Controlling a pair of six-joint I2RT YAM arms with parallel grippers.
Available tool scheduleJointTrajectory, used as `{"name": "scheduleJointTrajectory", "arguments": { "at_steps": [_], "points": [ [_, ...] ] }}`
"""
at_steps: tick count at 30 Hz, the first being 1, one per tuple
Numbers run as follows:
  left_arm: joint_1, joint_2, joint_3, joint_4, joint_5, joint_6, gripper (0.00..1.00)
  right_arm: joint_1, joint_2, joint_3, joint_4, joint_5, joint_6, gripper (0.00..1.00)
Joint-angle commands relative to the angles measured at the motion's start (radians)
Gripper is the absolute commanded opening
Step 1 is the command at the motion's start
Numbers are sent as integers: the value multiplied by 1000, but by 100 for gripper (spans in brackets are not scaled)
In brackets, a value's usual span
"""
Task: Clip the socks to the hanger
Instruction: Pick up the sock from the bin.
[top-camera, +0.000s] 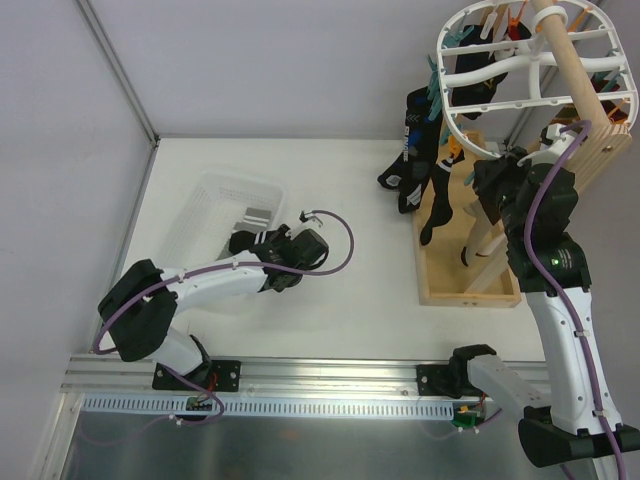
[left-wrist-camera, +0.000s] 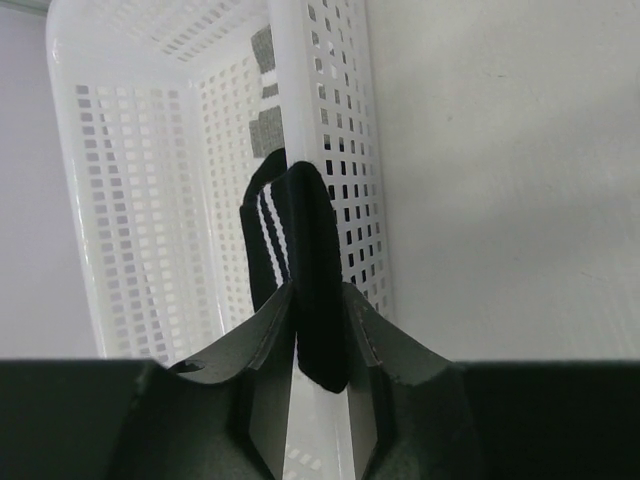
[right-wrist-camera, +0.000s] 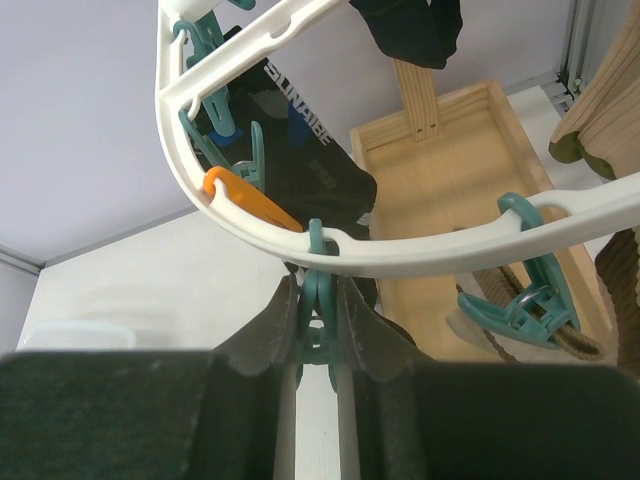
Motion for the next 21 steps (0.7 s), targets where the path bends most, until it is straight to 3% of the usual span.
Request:
{"name": "scheduleJointTrajectory", "arguments": {
  "at_steps": [1, 10, 17, 21],
  "points": [
    [5, -38, 31, -18, 66, -57, 25, -4, -4, 26, -39, -17, 7, 1],
    [6, -66, 45, -24, 92, -95, 33, -4, -8, 27, -39, -20, 6, 1],
    [5, -70, 57, -25, 94, -98, 24, -4, -5, 29, -39, -23, 7, 1],
    [6, -67, 60, -25, 85, -95, 13, -3, -2, 29, -39, -23, 6, 1]
  ]
}}
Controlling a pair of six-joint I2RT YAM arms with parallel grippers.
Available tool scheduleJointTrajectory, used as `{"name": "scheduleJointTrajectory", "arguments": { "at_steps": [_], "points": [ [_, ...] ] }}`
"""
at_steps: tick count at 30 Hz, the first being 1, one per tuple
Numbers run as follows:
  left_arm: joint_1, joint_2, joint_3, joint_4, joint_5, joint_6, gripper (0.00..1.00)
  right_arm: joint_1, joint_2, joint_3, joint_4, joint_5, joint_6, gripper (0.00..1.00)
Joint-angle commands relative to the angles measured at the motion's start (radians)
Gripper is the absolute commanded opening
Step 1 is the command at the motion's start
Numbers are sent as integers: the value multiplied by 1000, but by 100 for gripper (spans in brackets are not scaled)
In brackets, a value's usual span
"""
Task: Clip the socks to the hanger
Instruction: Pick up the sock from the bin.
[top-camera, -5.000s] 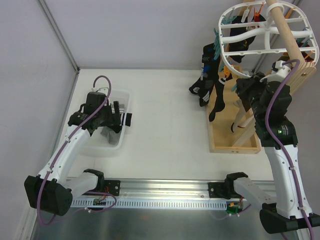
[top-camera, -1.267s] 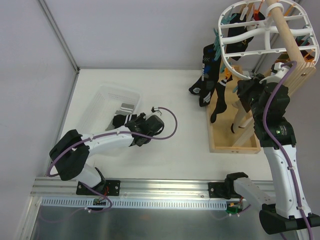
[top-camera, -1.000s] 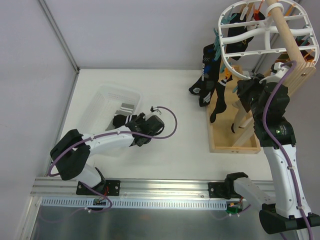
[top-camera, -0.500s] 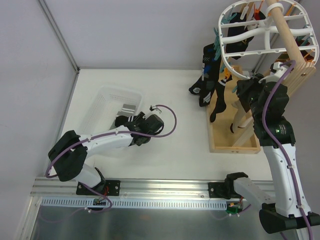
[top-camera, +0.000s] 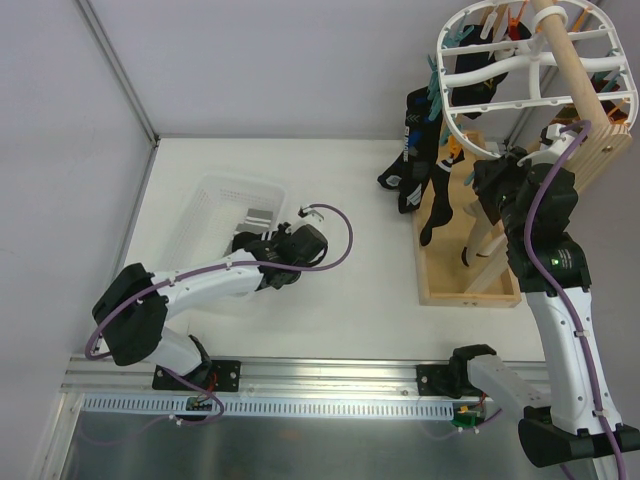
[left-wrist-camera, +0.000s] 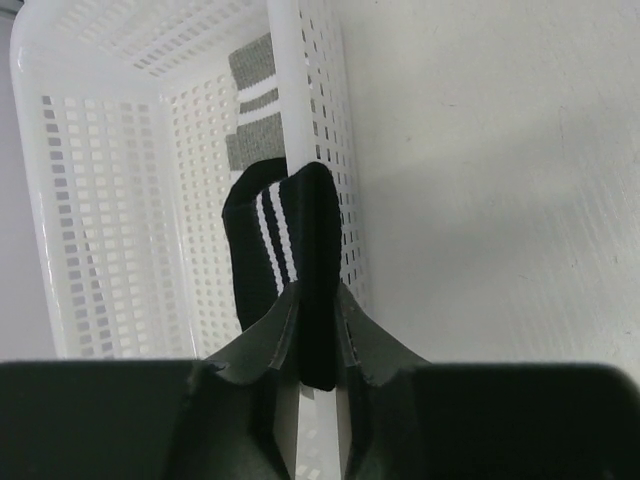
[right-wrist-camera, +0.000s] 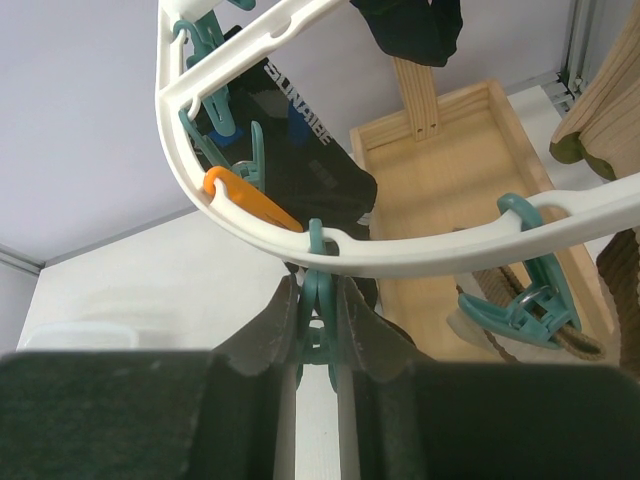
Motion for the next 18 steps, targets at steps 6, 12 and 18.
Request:
{"name": "scheduleJointTrajectory", "arguments": {
  "at_steps": [6, 12, 18],
  "points": [
    [8, -91, 49, -12, -33, -21, 2, -4, 4, 30, -34, -33, 11, 1],
    [25, -206, 81, -12, 36, 4, 0, -4, 18, 40, -32, -47, 15, 1],
    [43, -234, 53, -14, 74, -38, 0, -4, 12, 32, -31, -50, 20, 1]
  ]
}}
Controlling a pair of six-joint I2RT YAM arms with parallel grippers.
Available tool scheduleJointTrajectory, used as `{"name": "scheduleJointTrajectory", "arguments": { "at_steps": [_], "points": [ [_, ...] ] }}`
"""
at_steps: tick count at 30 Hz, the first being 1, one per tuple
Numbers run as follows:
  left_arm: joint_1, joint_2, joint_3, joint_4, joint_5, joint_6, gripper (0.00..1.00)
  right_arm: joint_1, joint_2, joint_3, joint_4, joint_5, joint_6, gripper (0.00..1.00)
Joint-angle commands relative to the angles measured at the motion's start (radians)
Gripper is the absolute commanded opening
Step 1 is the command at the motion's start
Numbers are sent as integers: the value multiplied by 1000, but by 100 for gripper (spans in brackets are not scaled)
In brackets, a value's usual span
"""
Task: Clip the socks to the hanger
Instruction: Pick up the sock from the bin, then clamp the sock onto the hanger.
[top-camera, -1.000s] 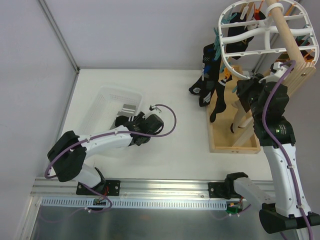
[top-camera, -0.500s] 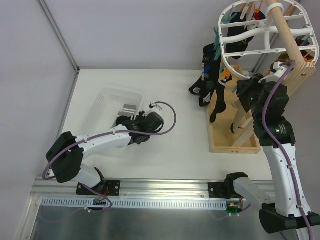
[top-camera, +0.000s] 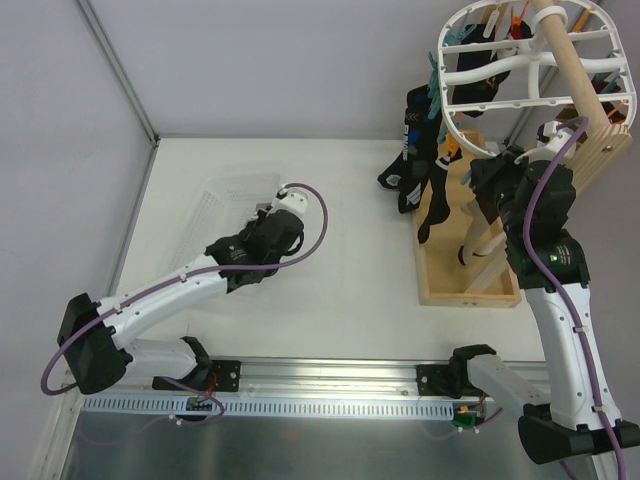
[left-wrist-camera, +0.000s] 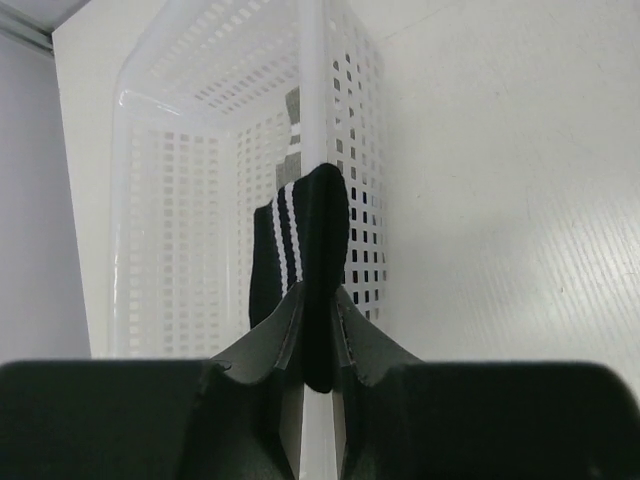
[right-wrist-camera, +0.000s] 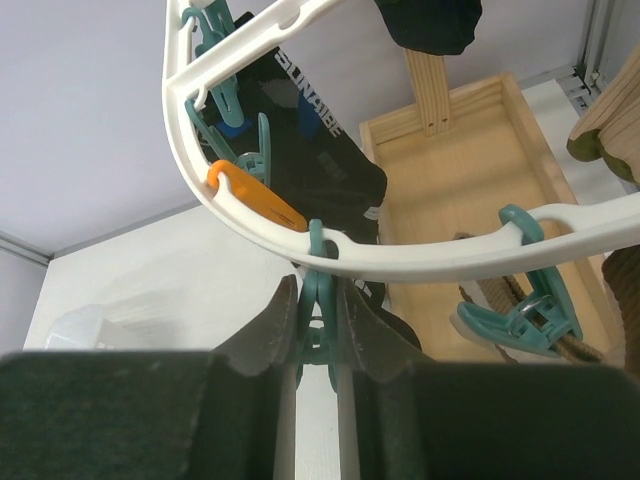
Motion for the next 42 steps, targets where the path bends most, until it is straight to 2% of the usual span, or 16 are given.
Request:
{"name": "scheduleJointTrajectory", "arguments": {
  "at_steps": [1, 12, 17, 23, 29, 34, 42],
  "points": [
    [10, 0, 4, 12, 31, -40, 0, -4, -7, 23, -30, -22, 12, 1],
    [10, 79, 7, -8, 68, -219, 0, -5, -20, 17, -38, -10, 4, 1],
    [12, 37, 39, -8, 87, -197, 0, -4, -18, 17, -38, -31, 11, 1],
    [14, -88, 101, 1, 316, -63, 0, -4, 3, 19, -10, -79, 18, 1],
    [15, -114, 240, 3, 617, 49, 0, -4, 31, 49, 2, -131, 12, 1],
    [14, -67, 374, 10, 813, 87, 0, -4, 43, 69, 34, -185, 3, 1],
    [12, 88, 547, 73, 1035, 27, 0, -4, 60, 95, 56, -258, -34, 1]
  ]
}}
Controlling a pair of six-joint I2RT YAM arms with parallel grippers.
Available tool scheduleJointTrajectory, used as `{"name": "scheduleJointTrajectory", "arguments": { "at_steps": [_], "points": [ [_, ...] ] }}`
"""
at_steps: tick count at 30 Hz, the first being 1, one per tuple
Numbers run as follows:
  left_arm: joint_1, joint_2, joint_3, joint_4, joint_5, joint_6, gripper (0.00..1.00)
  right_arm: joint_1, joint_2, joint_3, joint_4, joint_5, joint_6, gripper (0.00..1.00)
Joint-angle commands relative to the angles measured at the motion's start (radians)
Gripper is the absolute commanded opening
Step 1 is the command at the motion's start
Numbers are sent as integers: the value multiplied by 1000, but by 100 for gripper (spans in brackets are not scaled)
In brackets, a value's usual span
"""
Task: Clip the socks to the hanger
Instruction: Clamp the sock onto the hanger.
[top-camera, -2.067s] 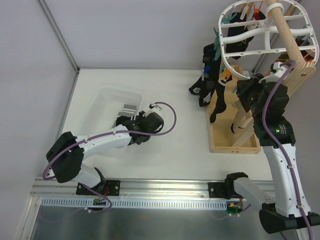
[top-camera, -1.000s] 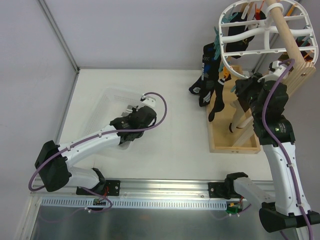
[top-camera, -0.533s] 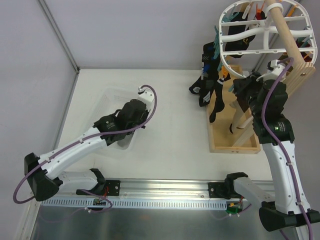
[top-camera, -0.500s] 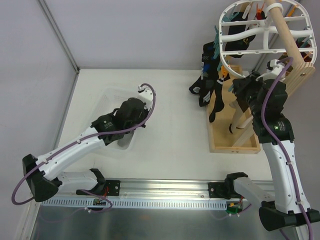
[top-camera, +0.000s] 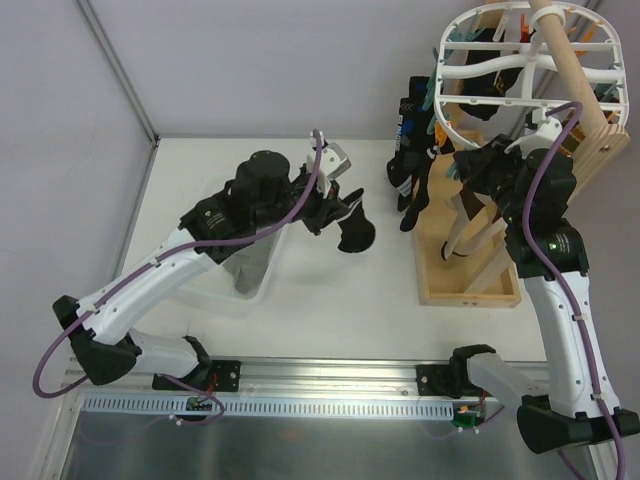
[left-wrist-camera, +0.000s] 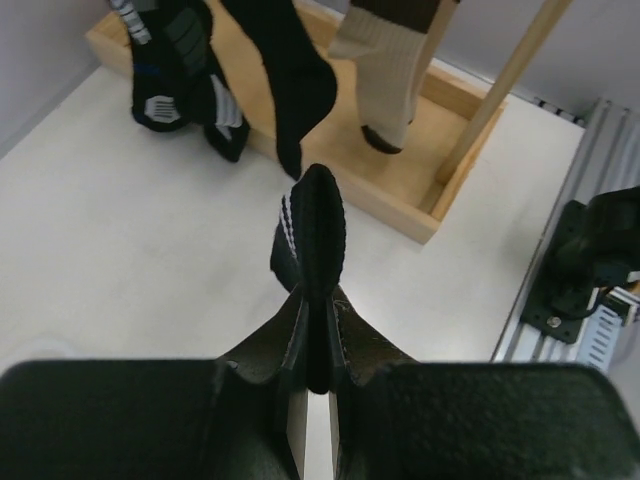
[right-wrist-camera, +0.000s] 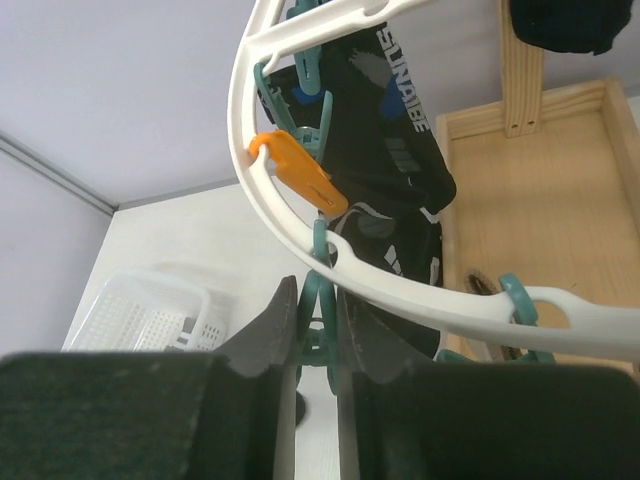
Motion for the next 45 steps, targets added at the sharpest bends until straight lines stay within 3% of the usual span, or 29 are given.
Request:
{"name": "scheduleJointTrajectory", "arguments": {
  "at_steps": [1, 8, 22, 29, 36, 45],
  "points": [
    [7, 82, 100, 53, 170, -34, 0, -3, 2, 38, 40, -86, -32, 1],
    [-8, 310, 308, 53, 308, -257, 0, -3, -3, 23, 69, -111, -74, 1],
    [-30, 574, 592, 53, 392, -294, 0, -5, 9, 20, 122, -167, -69, 1],
    [-47, 611, 623, 49, 252, -313, 0, -2, 14, 29, 102, -117, -74, 1],
    [-100, 619, 643, 40, -26, -331, 0, -3, 20, 38, 88, -69, -74, 1],
    [-159, 674, 723, 6, -160, -374, 0, -2, 23, 37, 86, -55, -86, 1]
  ]
}}
